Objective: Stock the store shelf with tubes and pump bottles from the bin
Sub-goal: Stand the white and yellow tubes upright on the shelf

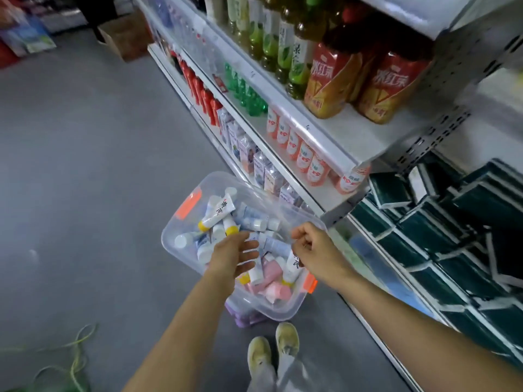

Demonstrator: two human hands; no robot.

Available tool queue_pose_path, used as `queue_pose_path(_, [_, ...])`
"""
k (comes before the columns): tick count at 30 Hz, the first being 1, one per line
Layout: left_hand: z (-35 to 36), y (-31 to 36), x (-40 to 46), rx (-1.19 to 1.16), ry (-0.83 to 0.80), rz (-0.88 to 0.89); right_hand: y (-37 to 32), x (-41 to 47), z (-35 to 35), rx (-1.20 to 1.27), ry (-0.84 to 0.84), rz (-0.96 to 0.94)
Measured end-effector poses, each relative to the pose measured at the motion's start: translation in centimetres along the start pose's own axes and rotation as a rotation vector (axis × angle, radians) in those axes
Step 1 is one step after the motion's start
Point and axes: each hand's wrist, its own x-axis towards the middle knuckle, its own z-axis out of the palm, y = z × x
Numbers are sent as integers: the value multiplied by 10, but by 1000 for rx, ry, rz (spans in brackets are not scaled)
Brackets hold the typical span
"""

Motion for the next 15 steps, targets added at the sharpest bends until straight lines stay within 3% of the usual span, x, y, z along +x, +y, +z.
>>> queue_pose_path(9, [-49, 7, 98, 72, 228, 98, 20, 82, 77, -107, -171, 95])
queue_pose_path(15, [-70, 8, 164, 414, 264, 185, 21, 133, 121, -164, -222, 160])
